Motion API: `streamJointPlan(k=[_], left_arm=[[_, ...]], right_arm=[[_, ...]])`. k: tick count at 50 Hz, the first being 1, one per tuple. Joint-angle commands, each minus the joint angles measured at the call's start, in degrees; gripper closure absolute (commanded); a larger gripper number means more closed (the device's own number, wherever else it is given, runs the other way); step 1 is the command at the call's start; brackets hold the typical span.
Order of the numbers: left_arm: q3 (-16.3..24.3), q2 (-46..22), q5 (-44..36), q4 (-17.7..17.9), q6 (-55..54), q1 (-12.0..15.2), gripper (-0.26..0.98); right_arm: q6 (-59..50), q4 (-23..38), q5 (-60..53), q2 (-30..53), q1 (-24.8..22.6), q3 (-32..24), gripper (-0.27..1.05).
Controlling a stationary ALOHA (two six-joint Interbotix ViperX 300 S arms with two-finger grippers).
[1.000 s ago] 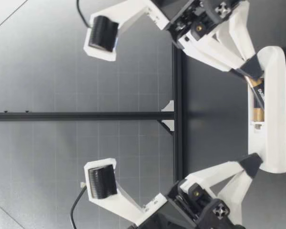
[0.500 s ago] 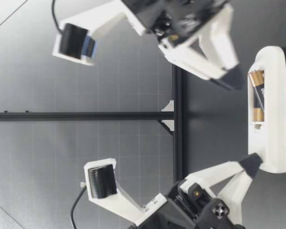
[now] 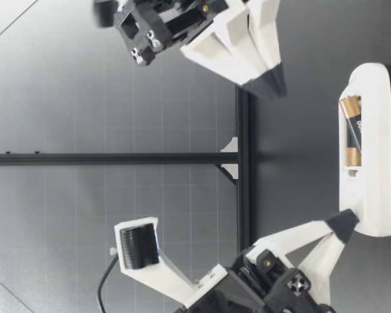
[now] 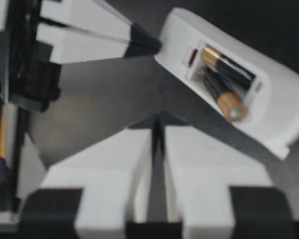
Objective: Place the battery into the slot of the remote controller.
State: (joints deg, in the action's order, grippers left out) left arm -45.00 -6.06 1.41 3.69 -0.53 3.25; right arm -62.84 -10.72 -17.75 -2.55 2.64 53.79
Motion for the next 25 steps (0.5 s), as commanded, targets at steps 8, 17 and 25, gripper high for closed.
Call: streamJointPlan(k=[8, 17, 25], left_arm=[[0.4, 0.9, 0.2, 0.2, 0.0, 0.2, 0.87], [0.4, 0.6, 0.2, 0.2, 0.1, 0.3, 0.87], [0.4, 0.7, 0.3, 0.2, 0.2, 0.2, 0.87]], right_arm=[[-6.8, 0.0, 1.9, 0.3, -0.1, -0.3, 0.85], [-6.9, 0.0, 3.1, 2.0, -0.1, -0.8, 0.88], [-6.8, 0.0, 3.3, 3.5, -0.1, -1.1, 0.88]])
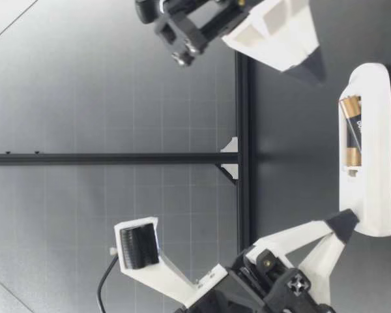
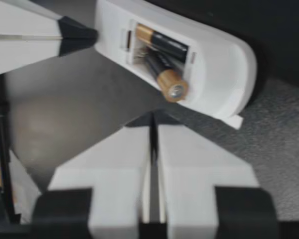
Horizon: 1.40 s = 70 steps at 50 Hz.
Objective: Place the battery into the slot of the remote controller.
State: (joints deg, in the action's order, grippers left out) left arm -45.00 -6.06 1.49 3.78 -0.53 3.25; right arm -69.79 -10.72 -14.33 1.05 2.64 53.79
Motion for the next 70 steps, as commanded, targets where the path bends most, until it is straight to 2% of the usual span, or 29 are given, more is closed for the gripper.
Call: streamJointPlan(k=[1, 41, 70], left_arm=[[0.5, 0.7, 0.1, 0.1, 0.2, 0.2, 0.87], [0.3, 0.6, 0.1, 0.1, 0.3, 0.2, 0.87], [0.3, 0.6, 0.1, 0.1, 0.3, 0.2, 0.87]], right_arm=[[0.3, 0.0, 0.0, 0.2, -0.1, -1.1, 0.88], [0.6, 2.0, 0.0, 4.2, 2.1, -4.3, 0.88], [0.6, 6.8, 4.8, 6.9, 2.1, -8.0, 0.88]])
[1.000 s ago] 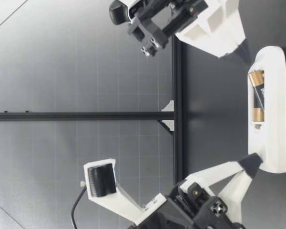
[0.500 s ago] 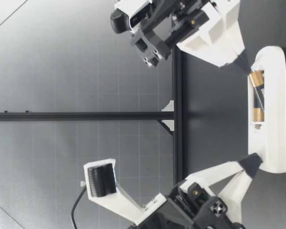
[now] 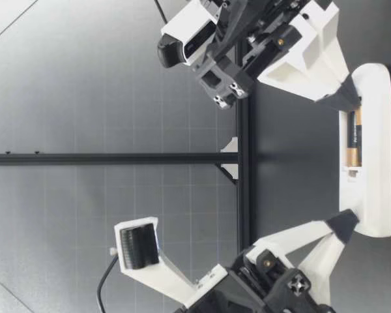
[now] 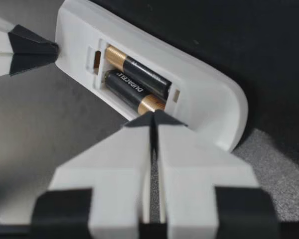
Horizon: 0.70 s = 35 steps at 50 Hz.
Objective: Place the battery into the slot of the remote controller.
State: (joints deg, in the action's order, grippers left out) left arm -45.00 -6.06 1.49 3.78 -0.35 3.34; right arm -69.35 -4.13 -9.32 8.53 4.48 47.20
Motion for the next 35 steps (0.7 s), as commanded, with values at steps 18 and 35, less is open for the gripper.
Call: streamJointPlan(k=[18, 35], left_arm=[[1.0, 1.1, 0.1, 0.1, 0.1, 0.2, 0.87], [7.6, 1.1, 0.1, 0.1, 0.7, 0.1, 0.87]], right_arm=[[0.4, 5.8, 4.4, -5.9, 0.4, -1.1, 0.88], [0.5, 25.4, 15.1, -16.5, 0.9, 0.1, 0.88]])
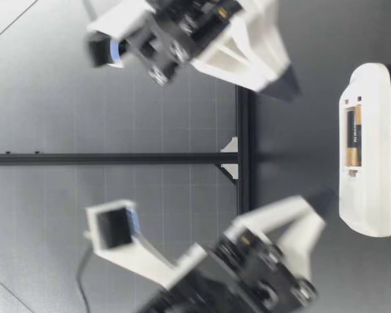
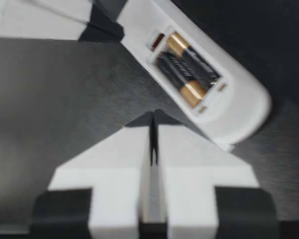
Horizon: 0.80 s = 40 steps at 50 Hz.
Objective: Place the battery into the slot of the remote controller.
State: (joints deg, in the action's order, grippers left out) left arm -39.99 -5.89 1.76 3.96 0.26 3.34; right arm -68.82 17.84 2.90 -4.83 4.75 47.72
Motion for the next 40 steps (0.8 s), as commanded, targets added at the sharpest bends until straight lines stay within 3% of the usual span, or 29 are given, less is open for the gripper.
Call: streamJointPlan(k=[1, 27, 40], left_arm=[[3.1, 0.8, -0.2, -0.1, 0.2, 0.1, 0.87], [12.0, -8.3, 4.8, -0.1, 0.4, -0.5, 0.87], [13.1, -11.7, 6.5, -0.1, 0.4, -0.5, 0.87]], right_arm=[[0.0, 4.0, 3.8, -3.5, 0.6, -0.4, 0.88], [0.1, 6.1, 6.2, -5.9, 0.8, 2.0, 0.88], [0.1, 6.1, 5.7, -6.4, 0.8, 3.0, 0.88]])
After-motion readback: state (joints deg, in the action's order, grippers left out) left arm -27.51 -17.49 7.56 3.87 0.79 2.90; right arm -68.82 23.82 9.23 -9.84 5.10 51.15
